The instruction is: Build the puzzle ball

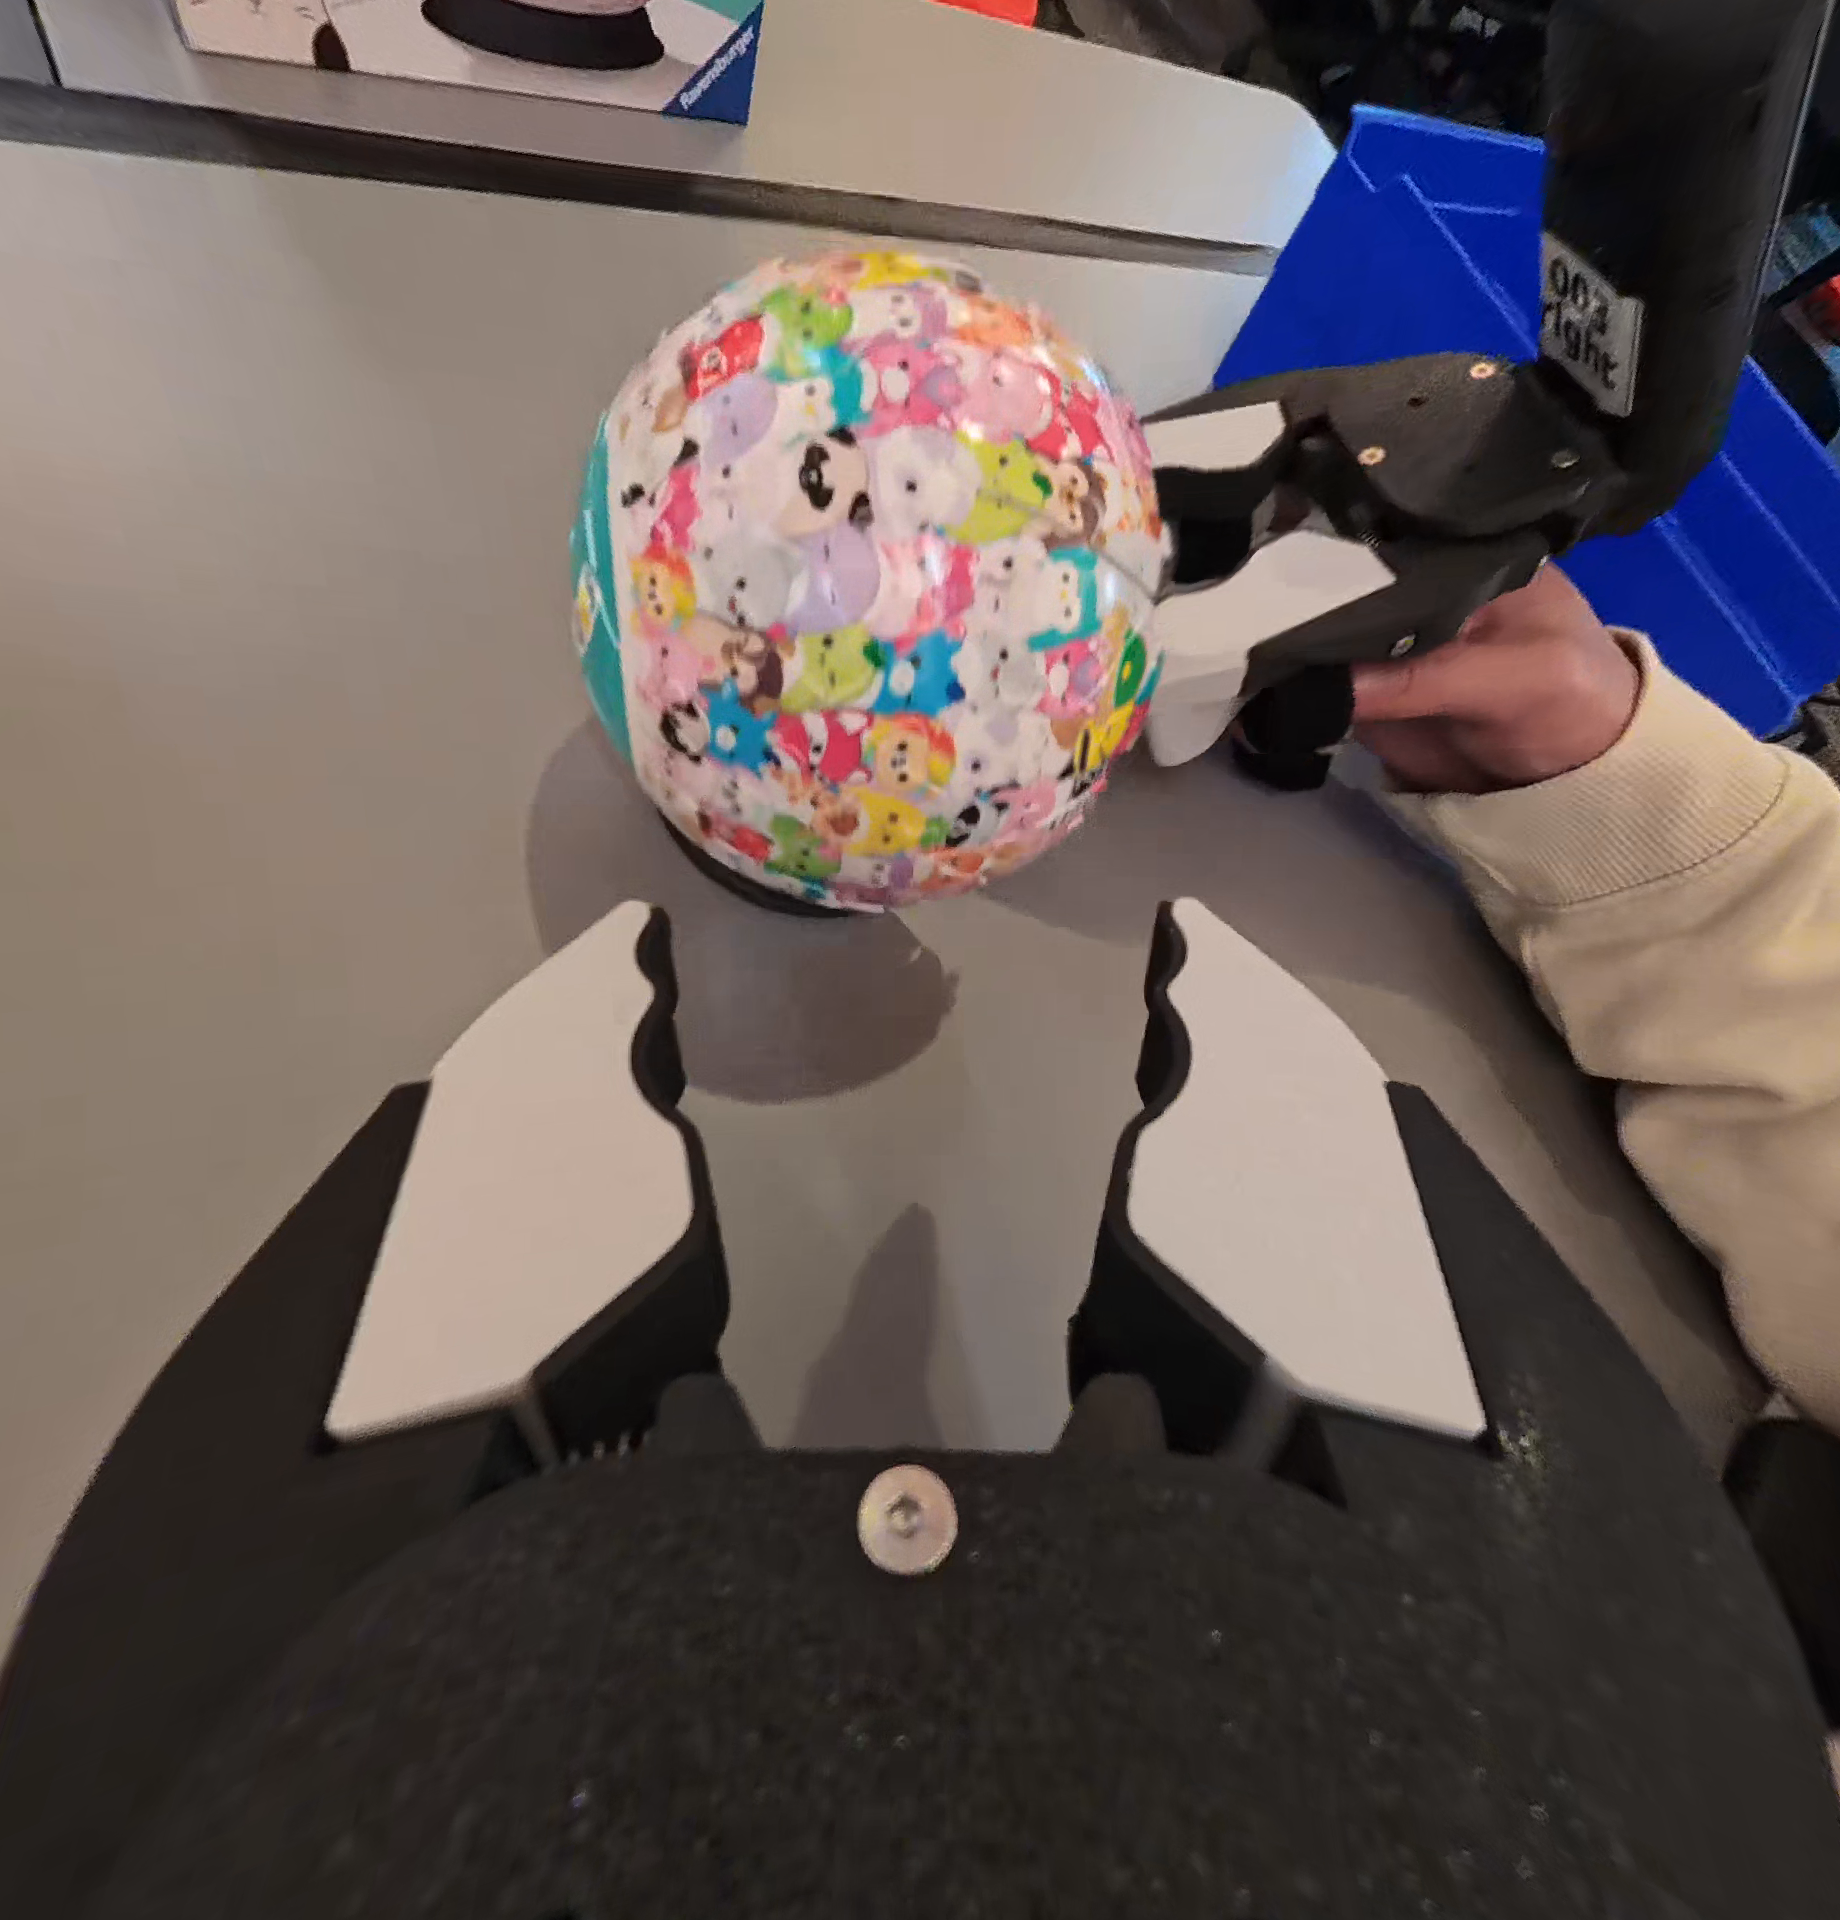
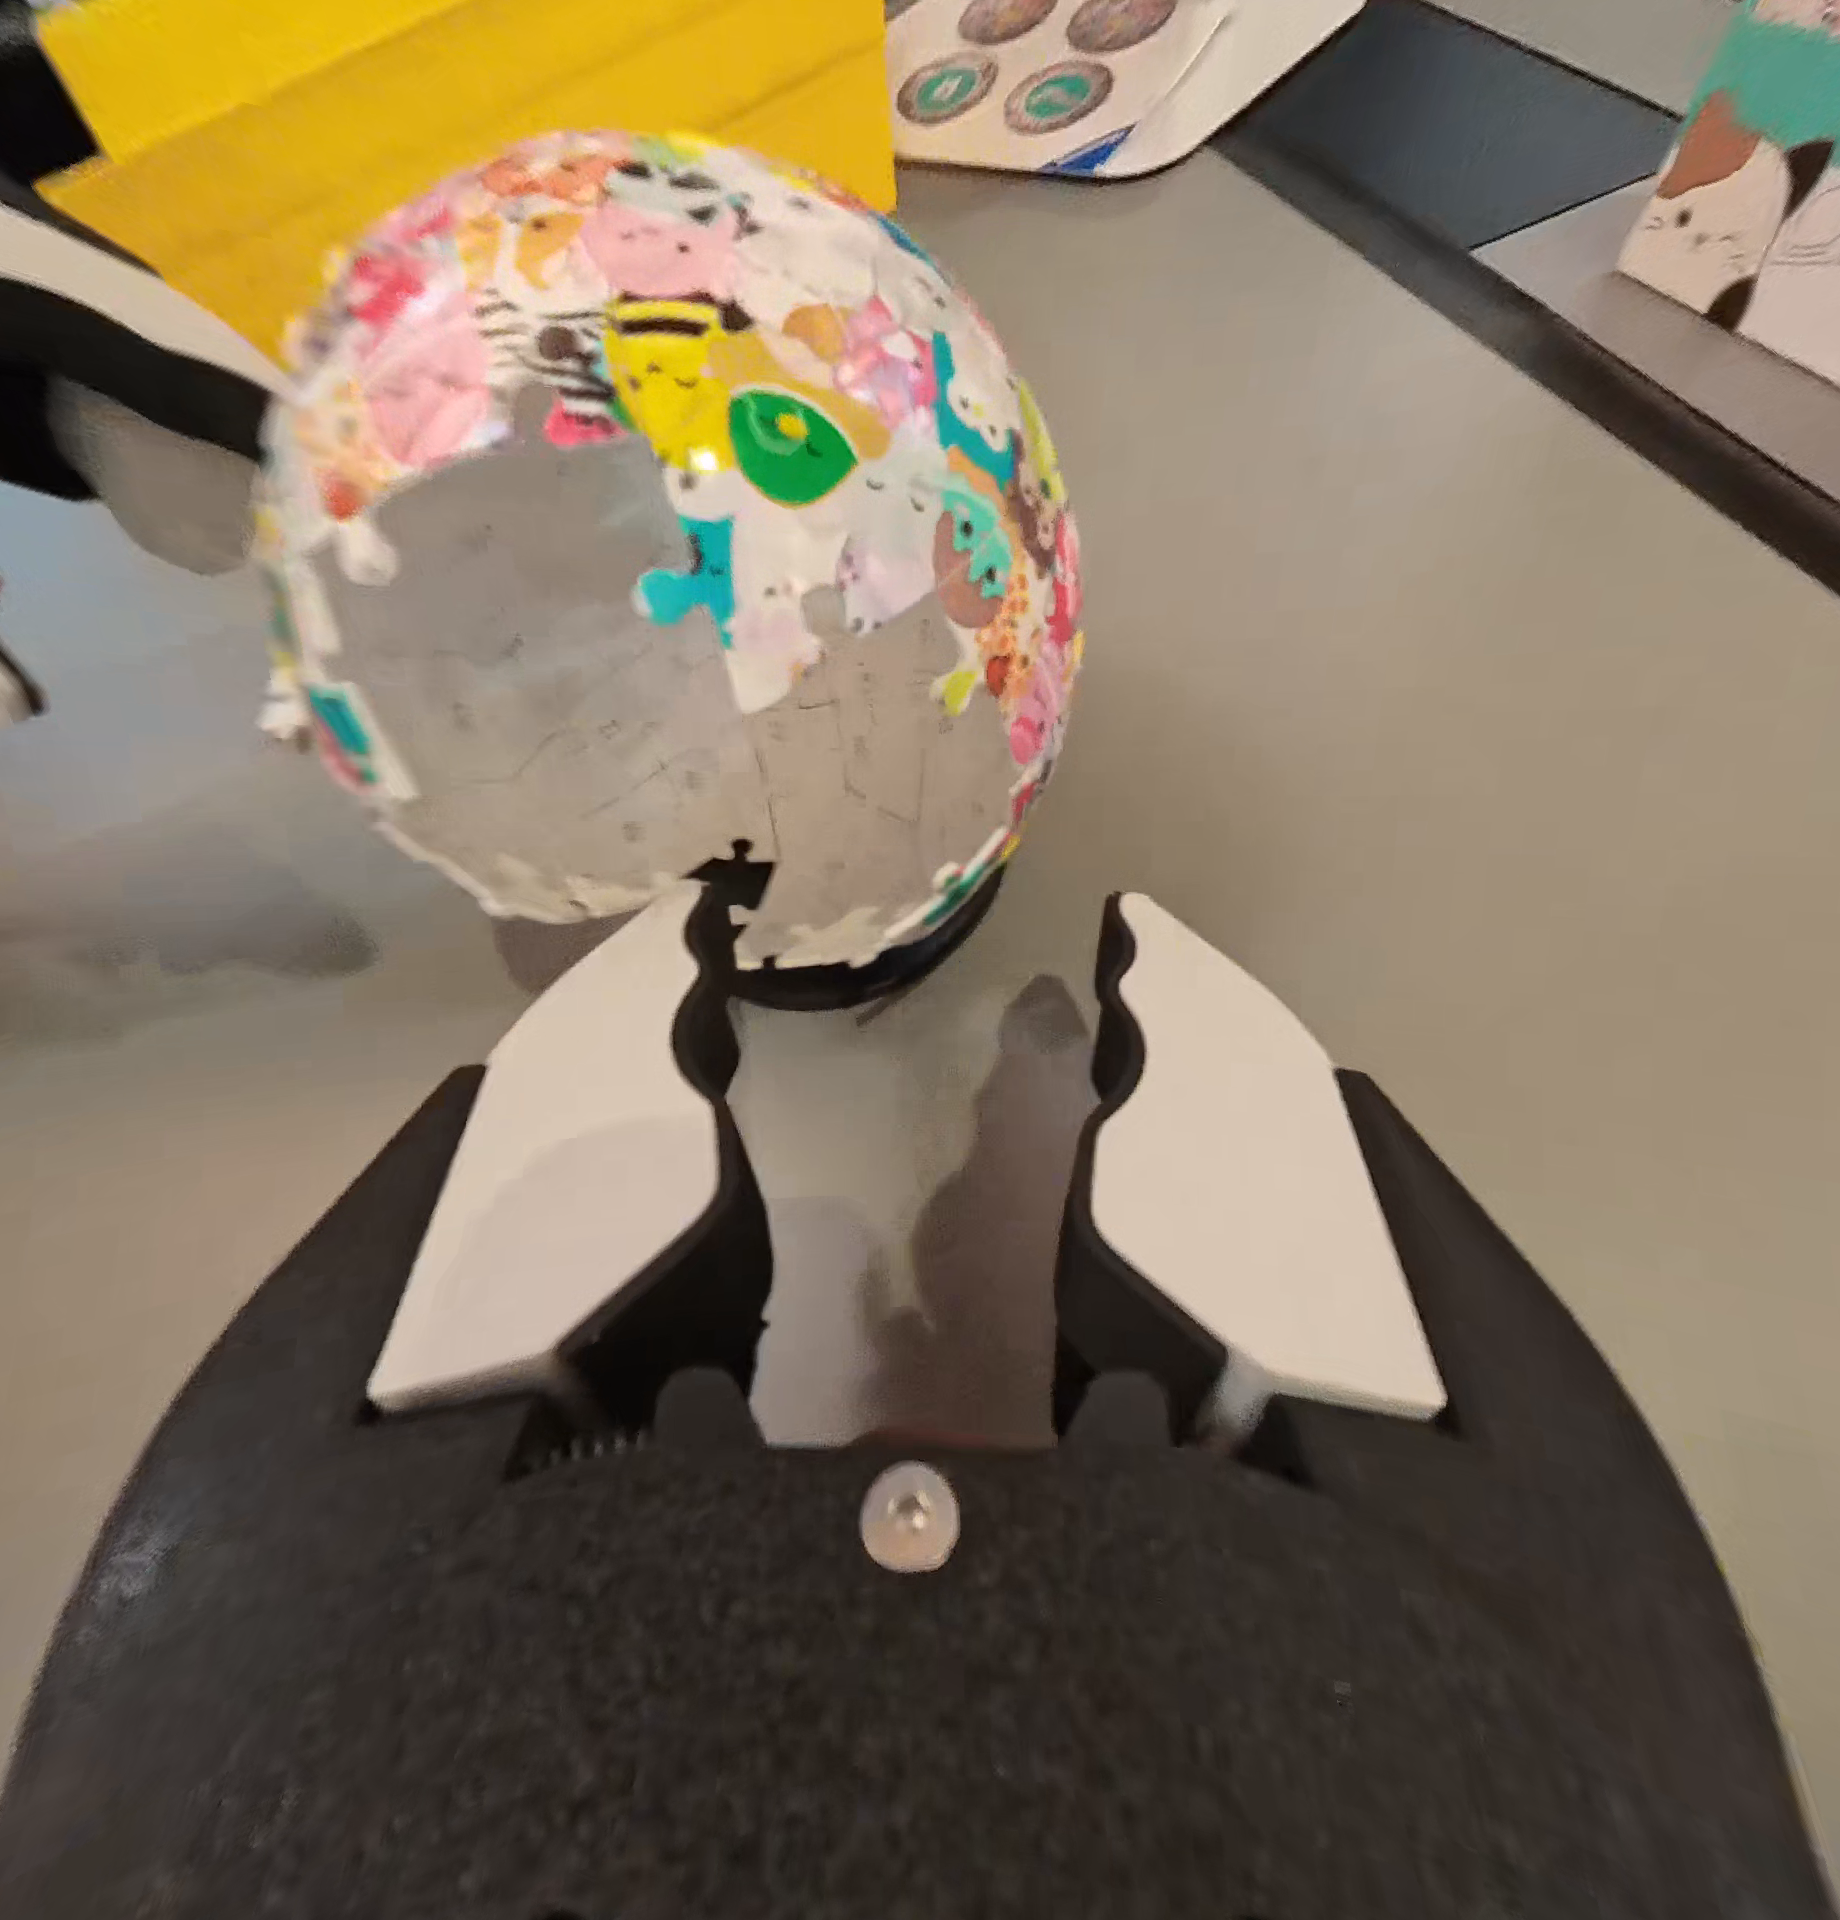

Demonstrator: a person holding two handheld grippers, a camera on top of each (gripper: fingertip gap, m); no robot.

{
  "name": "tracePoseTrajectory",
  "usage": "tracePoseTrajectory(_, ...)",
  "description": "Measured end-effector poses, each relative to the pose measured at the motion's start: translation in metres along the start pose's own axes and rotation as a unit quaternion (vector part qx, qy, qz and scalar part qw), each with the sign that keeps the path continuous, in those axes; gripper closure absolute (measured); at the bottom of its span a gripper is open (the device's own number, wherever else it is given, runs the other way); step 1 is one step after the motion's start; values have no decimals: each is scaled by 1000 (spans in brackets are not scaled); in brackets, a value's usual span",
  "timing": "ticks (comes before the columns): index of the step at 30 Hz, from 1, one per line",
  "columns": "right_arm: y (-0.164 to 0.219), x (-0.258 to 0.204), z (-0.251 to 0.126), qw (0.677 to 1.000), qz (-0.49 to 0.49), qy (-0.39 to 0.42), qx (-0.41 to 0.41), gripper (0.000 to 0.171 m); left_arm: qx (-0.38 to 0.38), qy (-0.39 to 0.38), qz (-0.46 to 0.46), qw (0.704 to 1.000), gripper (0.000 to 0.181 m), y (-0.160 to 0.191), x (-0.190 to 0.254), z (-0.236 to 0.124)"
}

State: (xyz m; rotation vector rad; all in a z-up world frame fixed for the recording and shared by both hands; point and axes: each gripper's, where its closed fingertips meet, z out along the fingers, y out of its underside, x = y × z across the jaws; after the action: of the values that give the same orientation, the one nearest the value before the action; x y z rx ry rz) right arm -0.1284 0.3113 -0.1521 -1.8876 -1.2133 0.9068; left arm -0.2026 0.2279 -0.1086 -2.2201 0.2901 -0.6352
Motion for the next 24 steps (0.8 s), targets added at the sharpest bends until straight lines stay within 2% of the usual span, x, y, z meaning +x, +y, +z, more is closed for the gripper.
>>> tracePoseTrajectory(4, 3, 4, 14, 1000, -11, 0, -28, 103, -2, -4, -5, 1000, 99, -8, -8, 7)
tracePoseTrajectory(8, -5, -2, 14, 1000, -11, -18, 0, 108, -4, 0, -8, 1000, 108, -6, -19, 9)
tracePoseTrajectory(15, -8, -12, 9, 999, 3, -38, 16, 109, -6, 15, -6, 1000, 108, -3, -25, 15)
tracePoseTrajectory(24, -4, -21, -3, 1000, -12, -19, 8, 107, -13, 12, -11, 1000, 108, 0, -45, 14)
